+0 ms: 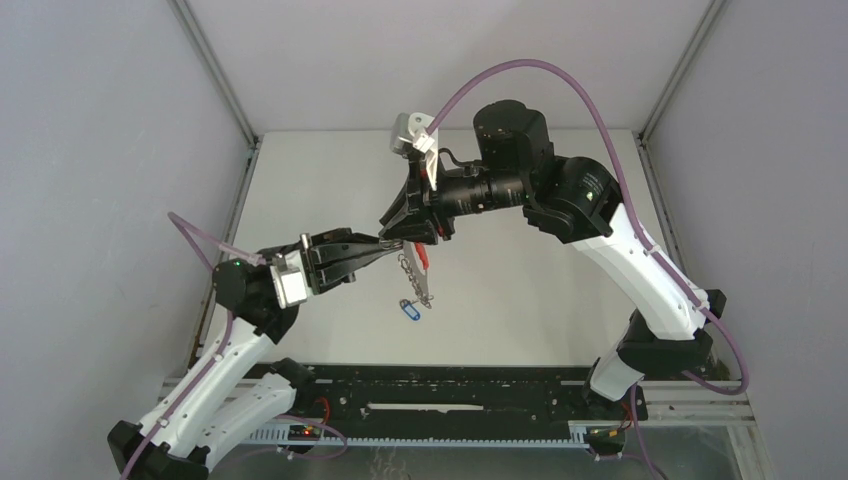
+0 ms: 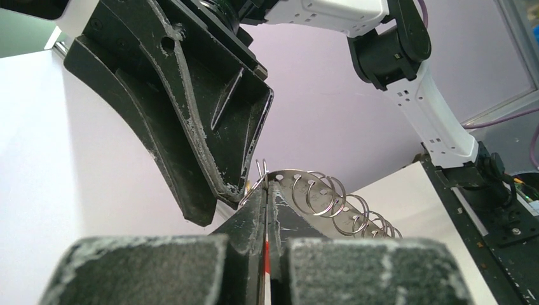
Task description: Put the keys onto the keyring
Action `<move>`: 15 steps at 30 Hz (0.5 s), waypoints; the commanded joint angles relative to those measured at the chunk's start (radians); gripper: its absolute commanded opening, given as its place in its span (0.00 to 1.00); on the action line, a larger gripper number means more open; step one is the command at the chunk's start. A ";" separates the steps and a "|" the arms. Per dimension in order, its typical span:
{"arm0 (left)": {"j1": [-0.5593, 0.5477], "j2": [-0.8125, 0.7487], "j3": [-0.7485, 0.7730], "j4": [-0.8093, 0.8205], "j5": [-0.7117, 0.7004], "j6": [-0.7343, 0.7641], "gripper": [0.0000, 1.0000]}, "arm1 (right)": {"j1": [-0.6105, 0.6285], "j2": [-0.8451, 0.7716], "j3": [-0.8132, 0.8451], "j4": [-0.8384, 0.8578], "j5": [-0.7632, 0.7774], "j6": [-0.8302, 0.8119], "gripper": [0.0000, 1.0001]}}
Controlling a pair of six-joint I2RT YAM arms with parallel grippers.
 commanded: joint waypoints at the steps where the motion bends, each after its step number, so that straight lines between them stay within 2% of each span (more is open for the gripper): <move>1: -0.009 -0.023 -0.009 0.094 -0.054 0.045 0.00 | -0.005 0.006 0.007 0.038 0.021 0.036 0.35; 15: -0.009 -0.028 -0.026 0.093 -0.039 0.024 0.00 | -0.014 -0.007 -0.003 0.091 0.051 0.042 0.38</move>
